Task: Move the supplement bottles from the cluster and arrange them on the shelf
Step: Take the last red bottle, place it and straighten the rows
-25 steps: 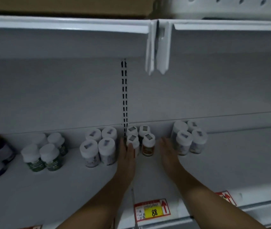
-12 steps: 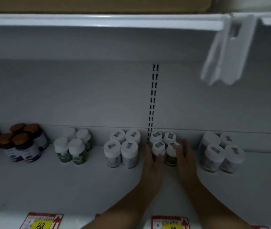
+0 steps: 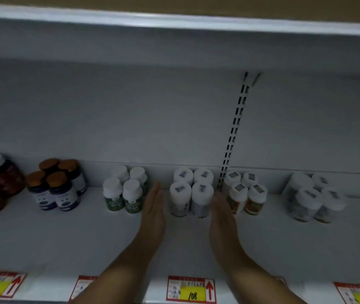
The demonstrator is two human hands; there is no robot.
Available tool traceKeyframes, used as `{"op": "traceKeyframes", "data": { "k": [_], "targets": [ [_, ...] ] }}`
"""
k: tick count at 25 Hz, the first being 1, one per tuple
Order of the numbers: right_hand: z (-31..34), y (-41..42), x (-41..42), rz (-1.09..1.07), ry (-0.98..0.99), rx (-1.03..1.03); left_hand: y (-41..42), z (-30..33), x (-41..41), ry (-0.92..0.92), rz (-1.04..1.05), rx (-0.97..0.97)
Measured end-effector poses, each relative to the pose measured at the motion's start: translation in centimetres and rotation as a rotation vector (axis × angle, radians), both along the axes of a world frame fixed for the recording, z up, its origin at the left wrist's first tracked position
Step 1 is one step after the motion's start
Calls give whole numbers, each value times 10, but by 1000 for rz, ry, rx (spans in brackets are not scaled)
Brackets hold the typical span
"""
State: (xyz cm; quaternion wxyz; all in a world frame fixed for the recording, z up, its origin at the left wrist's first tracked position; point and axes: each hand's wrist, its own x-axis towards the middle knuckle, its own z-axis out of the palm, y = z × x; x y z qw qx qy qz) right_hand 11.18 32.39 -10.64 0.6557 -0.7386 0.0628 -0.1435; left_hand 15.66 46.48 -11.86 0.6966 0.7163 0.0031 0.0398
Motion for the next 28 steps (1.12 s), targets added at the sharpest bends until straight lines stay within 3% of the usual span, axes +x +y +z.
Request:
{"op": "traceKeyframes", "data": {
  "k": [4, 8, 11, 17, 24, 26, 28],
  "targets": [
    [-9, 10, 9, -100, 69, 156, -7, -7, 14, 77, -166, 19],
    [1, 9, 32, -161, 30, 312, -12, -18, 20, -9, -258, 4],
    [-11, 18, 41, -172, 87, 242, -10, -20, 23, 31, -280, 5],
    [-17, 15, 44, -176, 11, 228, -10, -20, 23, 2, -311, -119],
    [-12, 21, 17, -257, -12, 48, -3, 1, 8, 72, -260, -169],
    [0, 8, -14, -266, -115, -53, 2, 11, -9, -38, -241, -87],
    [23, -21, -38, -353, -201, -7, -5, 29, -29, -158, -307, -46]
  ]
}}
